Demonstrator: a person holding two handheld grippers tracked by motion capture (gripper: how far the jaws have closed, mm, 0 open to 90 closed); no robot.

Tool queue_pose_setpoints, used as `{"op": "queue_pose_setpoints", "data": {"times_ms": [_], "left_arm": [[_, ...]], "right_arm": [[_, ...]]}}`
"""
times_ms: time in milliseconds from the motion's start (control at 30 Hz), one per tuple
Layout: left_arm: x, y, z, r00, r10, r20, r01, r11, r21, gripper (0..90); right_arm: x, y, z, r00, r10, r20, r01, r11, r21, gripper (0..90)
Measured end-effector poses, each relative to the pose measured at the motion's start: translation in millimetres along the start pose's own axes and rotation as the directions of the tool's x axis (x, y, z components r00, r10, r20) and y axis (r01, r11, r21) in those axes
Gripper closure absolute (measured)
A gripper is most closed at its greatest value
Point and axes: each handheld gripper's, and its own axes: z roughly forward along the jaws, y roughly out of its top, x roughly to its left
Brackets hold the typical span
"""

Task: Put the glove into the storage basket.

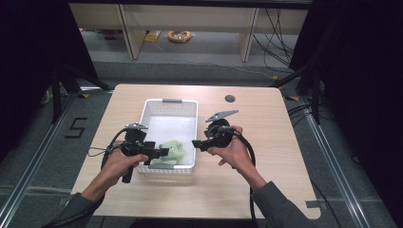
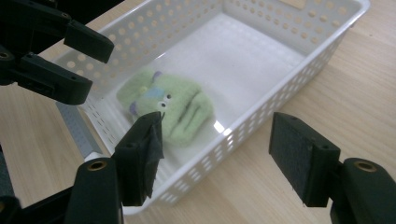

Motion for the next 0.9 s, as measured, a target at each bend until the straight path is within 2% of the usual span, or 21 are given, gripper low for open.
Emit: {"op": "queue_pose_setpoints", "data": {"times_ms": [100, 167, 333, 400, 433, 467, 533, 567, 600, 633, 733, 800, 867, 900], "left_arm": [[-4.7, -2.5, -0.9, 0.9998, -0.01, 0.019, 0.01, 0.9998, -0.019, 22.6], [-10.1, -4.2, -2.4, 0.9992, 0.001, 0.041, 0.0, 0.9997, -0.024, 20.7], [-19.7, -7.5, -3.3, 0.9981, 0.016, 0.059, -0.014, 0.9992, -0.039, 19.1], [-25.1, -9.5, -3.7, 0.9976, 0.023, 0.065, -0.021, 0.9988, -0.044, 18.2], [-30.0, -11.4, -3.9, 0.9965, 0.034, 0.076, -0.031, 0.9987, -0.04, 17.1], [-30.0, -11.4, -3.9, 0.9965, 0.034, 0.076, -0.031, 0.9987, -0.04, 17.0], [-35.1, -13.5, -3.4, 0.996, 0.038, 0.08, -0.035, 0.9985, -0.043, 16.5], [-37.2, -14.2, -3.3, 0.9952, 0.04, 0.09, -0.037, 0.9985, -0.04, 16.5], [-39.5, -15.2, -2.9, 0.9948, 0.041, 0.094, -0.037, 0.9983, -0.044, 16.4], [-44.5, -16.9, -2.8, 0.9937, 0.043, 0.104, -0.038, 0.998, -0.05, 16.4], [-49.7, -19.0, -2.4, 0.9927, 0.057, 0.106, -0.051, 0.9971, -0.057, 16.3], [-57.6, -22.3, -1.4, 0.9894, 0.072, 0.126, -0.065, 0.9963, -0.056, 16.3], [-60.3, -23.7, -0.8, 0.989, 0.076, 0.127, -0.069, 0.996, -0.058, 16.3], [-65.3, -26.1, -0.2, 0.9881, 0.087, 0.127, -0.08, 0.995, -0.061, 16.3]], "right_arm": [[-6.9, -7.3, -7.3, 0.9999, -0.012, 0.001, 0.013, 1.0, -0.022, 35.0], [-9.2, -10.7, -11.1, 1.0, -0.004, 0.008, 0.004, 1.0, -0.026, 34.8], [-13.4, -17.0, -18.5, 1.0, 0.003, 0.004, -0.003, 1.0, -0.03, 34.4], [-15.1, -20.2, -21.1, 0.9998, 0.013, -0.016, -0.013, 0.999, -0.042, 34.2], [-16.9, -23.2, -24.9, 1.0, 0.006, -0.003, -0.006, 0.999, -0.05, 34.2], [-15.8, -24.6, -27.3, 0.9997, 0.023, -0.003, -0.023, 0.999, -0.049, 34.2], [-17.4, -26.0, -28.5, 1.0, 0.01, -0.003, -0.01, 0.998, -0.055, 34.2], [-16.1, -27.7, -30.2, 0.9996, 0.025, -0.01, -0.025, 0.998, -0.052, 34.1], [-19.1, -30.7, -31.3, 0.9998, -0.014, -0.016, 0.013, 0.998, -0.068, 33.9], [-17.7, -32.4, -33.7, 0.9999, 0.01, -0.012, -0.011, 0.998, -0.063, 33.9], [-16.7, -35.3, -37.2, 0.9996, 0.02, -0.021, -0.021, 0.997, -0.072, 33.7], [-17.8, -39.8, -41.7, 0.9999, 0.002, -0.016, -0.003, 0.996, -0.085, 32.7], [-17.7, -41.3, -43.9, 0.9998, 0.01, -0.015, -0.011, 0.996, -0.085, 32.6], [-19.6, -44.8, -46.3, 0.9997, -0.015, -0.019, 0.013, 0.994, -0.105, 32.5]]}}
